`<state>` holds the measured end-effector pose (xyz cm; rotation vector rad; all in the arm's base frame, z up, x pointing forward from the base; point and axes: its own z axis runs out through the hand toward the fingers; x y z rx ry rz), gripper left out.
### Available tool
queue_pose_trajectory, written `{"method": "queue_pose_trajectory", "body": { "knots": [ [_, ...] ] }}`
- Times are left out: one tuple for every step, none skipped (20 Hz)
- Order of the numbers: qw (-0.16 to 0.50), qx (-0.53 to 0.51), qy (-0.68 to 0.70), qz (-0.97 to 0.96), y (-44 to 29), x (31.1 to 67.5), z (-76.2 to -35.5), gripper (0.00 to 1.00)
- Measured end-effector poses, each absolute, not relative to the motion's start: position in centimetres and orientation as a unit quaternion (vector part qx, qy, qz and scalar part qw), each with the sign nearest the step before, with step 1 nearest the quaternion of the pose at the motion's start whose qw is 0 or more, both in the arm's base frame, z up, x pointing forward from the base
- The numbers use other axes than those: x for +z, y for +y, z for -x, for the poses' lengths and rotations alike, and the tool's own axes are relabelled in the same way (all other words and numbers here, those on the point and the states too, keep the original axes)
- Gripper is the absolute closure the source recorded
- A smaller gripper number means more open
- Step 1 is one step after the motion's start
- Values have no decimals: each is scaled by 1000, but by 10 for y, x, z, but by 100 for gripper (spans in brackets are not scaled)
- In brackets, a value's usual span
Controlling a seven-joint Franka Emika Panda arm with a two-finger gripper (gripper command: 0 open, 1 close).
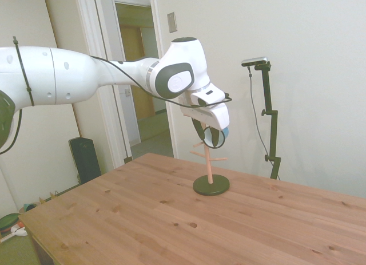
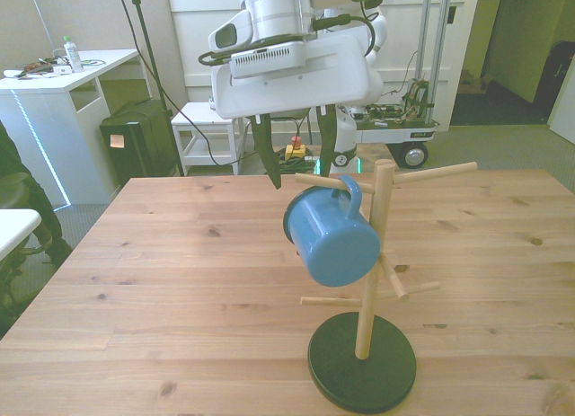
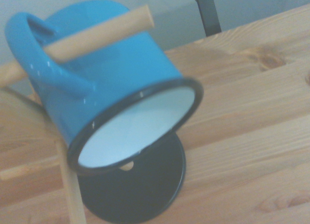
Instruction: Hang the mug
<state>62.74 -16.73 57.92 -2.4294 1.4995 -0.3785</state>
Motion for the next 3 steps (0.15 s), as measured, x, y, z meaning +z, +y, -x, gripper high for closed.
{"method": "queue_pose_trajectory", "body": {
  "knots": [
    [131,-123,513,840,-167,574,-618,0],
    [131,-117,508,843,-168,568,-608,0],
    [132,-115,503,846,-169,563,-597,0]
  ]
}}
